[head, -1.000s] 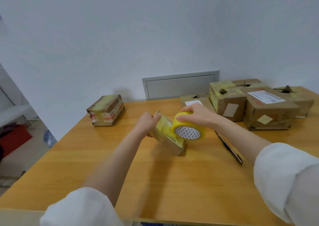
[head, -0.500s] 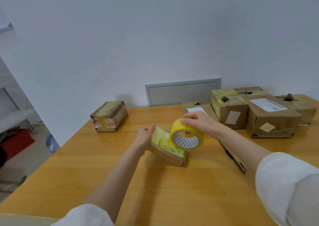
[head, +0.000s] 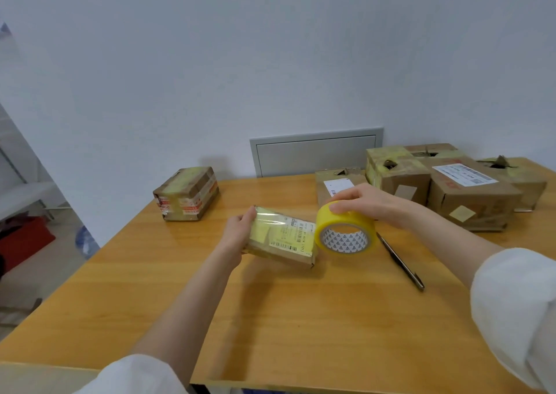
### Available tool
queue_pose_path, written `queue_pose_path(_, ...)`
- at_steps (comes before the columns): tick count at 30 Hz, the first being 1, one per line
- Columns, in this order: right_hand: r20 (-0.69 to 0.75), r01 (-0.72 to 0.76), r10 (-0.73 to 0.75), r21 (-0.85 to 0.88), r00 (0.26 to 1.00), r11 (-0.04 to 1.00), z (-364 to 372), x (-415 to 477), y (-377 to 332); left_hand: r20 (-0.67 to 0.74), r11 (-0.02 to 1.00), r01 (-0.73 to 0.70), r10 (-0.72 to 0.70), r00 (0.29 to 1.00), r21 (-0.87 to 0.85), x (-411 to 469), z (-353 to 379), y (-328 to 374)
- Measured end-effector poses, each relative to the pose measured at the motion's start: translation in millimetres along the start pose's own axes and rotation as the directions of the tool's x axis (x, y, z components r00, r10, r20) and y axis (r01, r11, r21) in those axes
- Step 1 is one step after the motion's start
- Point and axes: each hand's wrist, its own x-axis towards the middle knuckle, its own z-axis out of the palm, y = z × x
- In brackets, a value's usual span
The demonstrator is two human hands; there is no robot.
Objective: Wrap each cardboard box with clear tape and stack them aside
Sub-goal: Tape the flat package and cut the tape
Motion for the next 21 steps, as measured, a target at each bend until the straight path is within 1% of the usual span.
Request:
queue_pose_path(1, -0.003, 0.007, -0.007, -0.002, 1.0, 1.0, -0.5, 0.2, -0.6, -0.006, 1.0, -0.003, 0.003, 1.0, -0.011, -1.1, -0.7, 0.6)
queue_pose_path(4, -0.033, 0.027, -0.03, -0.083, 0.999, 0.996, 2.3, 4.8, -1.1, 0.002, 1.0, -0.012, 0.012, 1.0, -0.014, -1.3, -0.3, 1.8)
queue_pose_path(9, -0.018, 0.021, -0.024, -0.177, 1.0, 0.984, 2.6, 6.1, -5.1, 0.002, 1.0, -0.012, 0.012, 1.0, -0.005, -3.9, 1.7, -0.2)
queue_pose_path(14, -0.042, 0.016, -0.025, -0.2, 0.999, 0.98, 5.3, 8.6, -5.1, -0.012, 1.0, 0.007, -0.007, 1.0, -0.024, -7.7, 0.5, -2.3)
queue_pose_path(17, -0.066, -0.026, 0.005, -0.326, 0.998, 0.945, 7.0, 5.5, -2.6, -0.006, 1.0, 0.011, -0.011, 1.0, -0.011, -6.7, -7.6, -1.8)
queue_pose_path(19, -0.079, -0.027, 0.002, -0.322, 0.997, 0.946, 8.9, 5.0, -3.3, 0.014, 1.0, 0.024, -0.024, 1.0, -0.008, -4.8, -12.5, 0.4)
queue_pose_path(21, -0.072, -0.008, -0.012, -0.275, 0.997, 0.961, 11.3, 6.7, -6.2, 0.037, 0.997, 0.063, -0.062, 0.997, -0.052, -3.8, -15.4, 2.2)
